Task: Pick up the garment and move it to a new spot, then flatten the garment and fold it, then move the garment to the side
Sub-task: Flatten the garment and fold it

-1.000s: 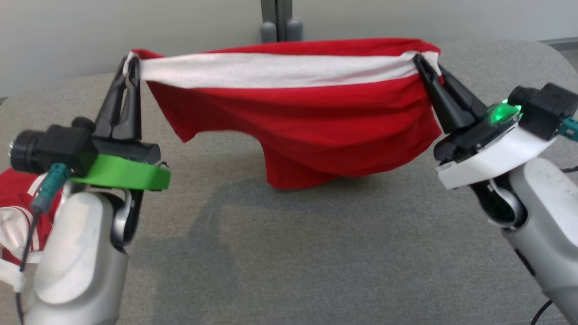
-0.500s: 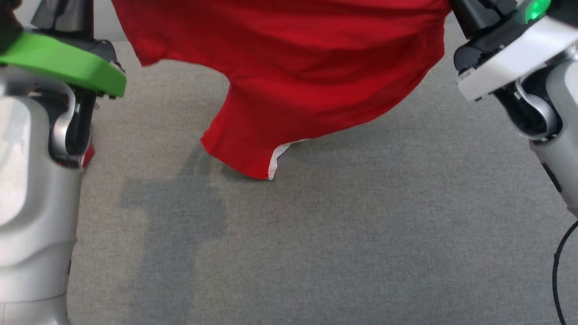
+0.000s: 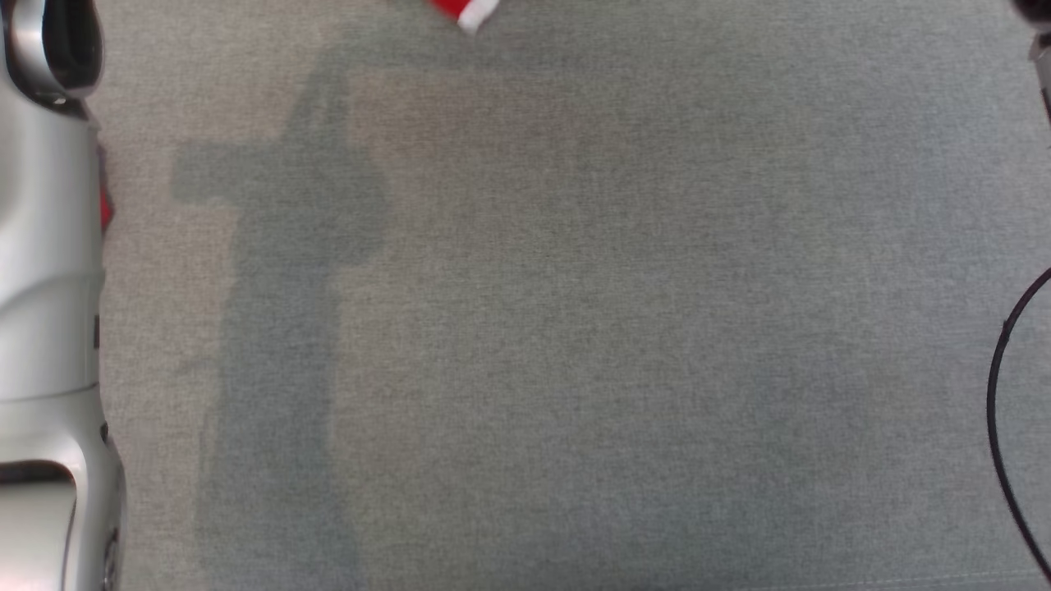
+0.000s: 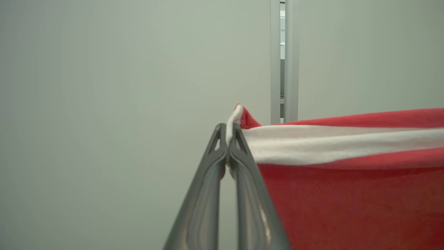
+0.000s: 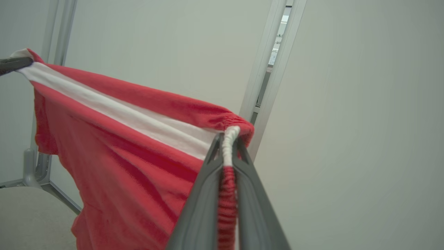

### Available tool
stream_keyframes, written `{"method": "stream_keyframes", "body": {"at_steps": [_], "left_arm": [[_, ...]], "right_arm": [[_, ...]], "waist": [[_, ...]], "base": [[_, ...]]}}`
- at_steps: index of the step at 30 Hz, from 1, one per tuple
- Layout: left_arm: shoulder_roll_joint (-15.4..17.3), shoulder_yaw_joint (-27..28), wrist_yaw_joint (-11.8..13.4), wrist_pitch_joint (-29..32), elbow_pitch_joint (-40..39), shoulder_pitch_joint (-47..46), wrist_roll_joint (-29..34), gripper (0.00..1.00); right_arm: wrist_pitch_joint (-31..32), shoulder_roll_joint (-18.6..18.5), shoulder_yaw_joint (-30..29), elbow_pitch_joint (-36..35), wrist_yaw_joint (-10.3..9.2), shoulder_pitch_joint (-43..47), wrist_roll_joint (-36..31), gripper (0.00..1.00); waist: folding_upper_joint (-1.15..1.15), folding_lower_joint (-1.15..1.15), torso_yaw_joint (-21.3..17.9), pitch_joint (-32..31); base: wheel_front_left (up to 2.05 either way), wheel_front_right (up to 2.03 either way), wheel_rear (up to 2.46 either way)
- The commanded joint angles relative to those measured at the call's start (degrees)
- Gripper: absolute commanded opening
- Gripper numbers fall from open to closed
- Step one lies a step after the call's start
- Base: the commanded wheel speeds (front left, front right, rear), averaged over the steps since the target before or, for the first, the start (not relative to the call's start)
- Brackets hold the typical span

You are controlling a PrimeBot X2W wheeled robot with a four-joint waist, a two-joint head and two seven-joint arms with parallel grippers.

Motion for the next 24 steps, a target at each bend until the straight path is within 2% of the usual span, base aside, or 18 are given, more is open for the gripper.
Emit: {"method": "stream_keyframes", "body": {"at_steps": [1,4,9,15,24], "left_arm": [[0.2,1.1,-0.1,-0.5,-0.9,2.3,0.3,0.0],[-1.0,4.1,-0.2,-0.4,-4.0,8.8,0.5,0.0],[-4.4,7.2,-0.6,-0.4,-7.7,26.8,2.6,0.0],[-8.1,8.9,-1.0,-0.4,-3.9,46.4,3.4,0.0],[-10.0,10.6,-1.2,-0.5,-4.0,62.5,3.6,0.0]], "right_arm": [[-0.2,0.0,-0.6,-1.0,-0.12,3.7,-1.2,0.0],[-0.2,0.4,-2.3,-3.7,-0.13,9.9,-1.4,0.0],[-0.2,0.5,-1.0,-5.7,-0.13,25.3,0.3,0.0],[-0.2,1.9,-0.6,-6.5,-0.17,42.6,3.9,0.0],[-0.2,4.5,-0.9,-9.9,-0.17,61.9,5.4,0.0]], "waist": [[0.0,-0.01,0.9,-0.5],[0.0,-0.01,1.2,-2.2],[0.0,-0.01,1.6,-6.5],[0.0,-0.01,1.7,-11.6],[0.0,-0.01,1.2,-18.5]], "base": [[0.0,0.0,0.0],[0.0,0.0,0.0],[0.0,0.0,0.0],[0.0,0.0,0.0],[0.0,0.0,0.0]]}}
